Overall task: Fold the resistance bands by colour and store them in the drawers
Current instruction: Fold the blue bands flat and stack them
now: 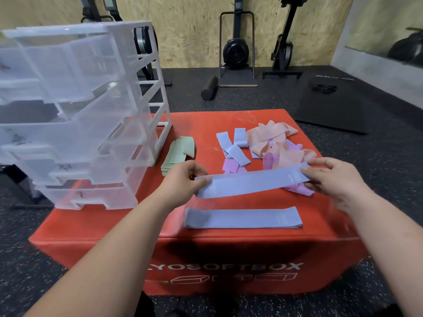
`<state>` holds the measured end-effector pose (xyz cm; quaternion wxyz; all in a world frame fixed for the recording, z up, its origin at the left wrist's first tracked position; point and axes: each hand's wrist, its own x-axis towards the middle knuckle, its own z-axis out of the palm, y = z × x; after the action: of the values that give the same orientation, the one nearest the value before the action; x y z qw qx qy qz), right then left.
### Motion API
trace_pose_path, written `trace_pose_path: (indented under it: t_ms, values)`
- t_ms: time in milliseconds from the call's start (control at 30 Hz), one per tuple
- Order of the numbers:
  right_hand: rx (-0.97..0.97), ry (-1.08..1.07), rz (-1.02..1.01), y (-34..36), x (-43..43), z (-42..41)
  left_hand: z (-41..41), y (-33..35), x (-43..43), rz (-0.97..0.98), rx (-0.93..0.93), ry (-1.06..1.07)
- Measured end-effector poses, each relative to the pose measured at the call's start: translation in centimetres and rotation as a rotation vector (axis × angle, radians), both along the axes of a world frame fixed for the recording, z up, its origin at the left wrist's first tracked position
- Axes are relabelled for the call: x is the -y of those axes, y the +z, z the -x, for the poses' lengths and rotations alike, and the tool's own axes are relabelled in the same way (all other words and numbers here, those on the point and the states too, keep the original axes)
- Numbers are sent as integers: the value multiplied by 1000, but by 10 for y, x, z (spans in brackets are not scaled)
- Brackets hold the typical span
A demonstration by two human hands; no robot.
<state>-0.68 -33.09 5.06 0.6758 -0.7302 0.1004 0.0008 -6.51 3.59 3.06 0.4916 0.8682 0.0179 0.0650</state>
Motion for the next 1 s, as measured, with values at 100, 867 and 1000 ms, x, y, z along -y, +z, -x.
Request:
trace_pose_path:
  t_ms: [100, 867, 1000]
  values:
    - [-61, 87, 78, -3, 3, 10, 11, -1, -1, 14, -6, 79]
    - [90, 333, 835, -47, 6, 29, 43, -25, -13, -491, 39, 24]
    - [142, 345, 941, -53, 2, 32, 41, -33, -13, -589, 36, -29]
